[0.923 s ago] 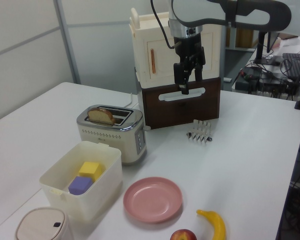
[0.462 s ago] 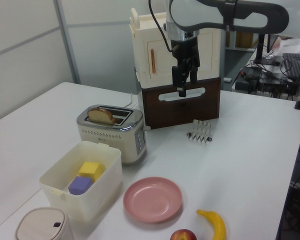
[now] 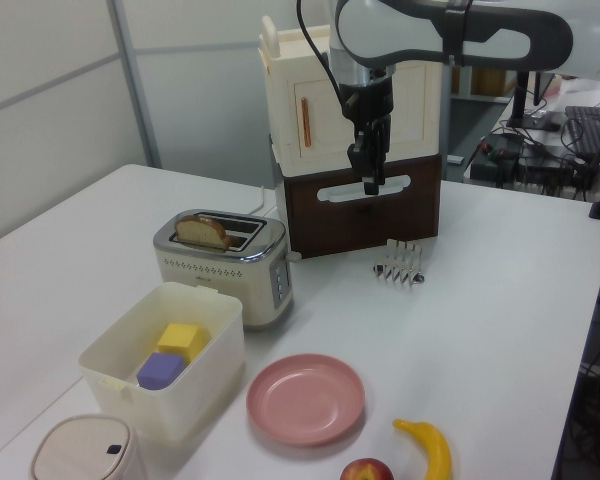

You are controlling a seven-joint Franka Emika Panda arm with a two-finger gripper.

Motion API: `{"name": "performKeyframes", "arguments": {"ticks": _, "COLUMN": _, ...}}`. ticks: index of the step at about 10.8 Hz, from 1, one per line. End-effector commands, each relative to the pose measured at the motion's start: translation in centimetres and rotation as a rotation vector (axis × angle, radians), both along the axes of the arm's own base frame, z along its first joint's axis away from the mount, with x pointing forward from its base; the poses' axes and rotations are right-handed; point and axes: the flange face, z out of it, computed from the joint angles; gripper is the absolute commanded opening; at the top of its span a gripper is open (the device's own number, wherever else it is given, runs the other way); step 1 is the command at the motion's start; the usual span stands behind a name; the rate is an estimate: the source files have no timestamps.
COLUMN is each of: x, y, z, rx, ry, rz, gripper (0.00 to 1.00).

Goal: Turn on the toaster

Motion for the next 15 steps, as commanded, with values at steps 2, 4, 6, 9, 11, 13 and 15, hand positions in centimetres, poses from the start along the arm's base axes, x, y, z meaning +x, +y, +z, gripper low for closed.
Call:
{"name": "performKeyframes", "arguments": {"ticks": 2, "x": -0.3, "y": -0.1, "z": 0.1, "rx": 0.012, "ry": -0.015, "rz": 0.026, "gripper": 0.0}}
{"name": "performKeyframes", "arguments": {"ticks": 4, "x": 0.1, "y": -0.3, "z": -0.3, "rx": 0.028, "ry": -0.015, "rz": 0.025, "gripper": 0.0}}
{"name": "performKeyframes", "arguments": {"ticks": 6, "x": 0.8, "y": -0.7, "z": -1.3, "rx": 0.033, "ry": -0.008, "rz": 0.022, "gripper": 0.0}}
{"name": "performKeyframes", "arguments": {"ticks": 9, "x": 2.4, "y": -2.3, "z": -1.7, "rx": 0.054, "ry": -0.081, "rz": -0.002, "gripper": 0.0}}
{"name": "performKeyframes", "arguments": {"ticks": 11, "x": 4.3, "y": -2.8, "z": -3.2, "rx": 0.053, "ry": -0.13, "rz": -0.005, "gripper": 0.0}}
{"name": "performKeyframes", "arguments": {"ticks": 13, "x": 6.8, "y": -3.5, "z": -5.9, "rx": 0.046, "ry": -0.185, "rz": -0.005, "gripper": 0.0}}
{"name": "performKeyframes", "arguments": {"ticks": 15, "x": 8.6, "y": -3.7, "z": -8.1, "rx": 0.042, "ry": -0.224, "rz": -0.009, "gripper": 0.0}}
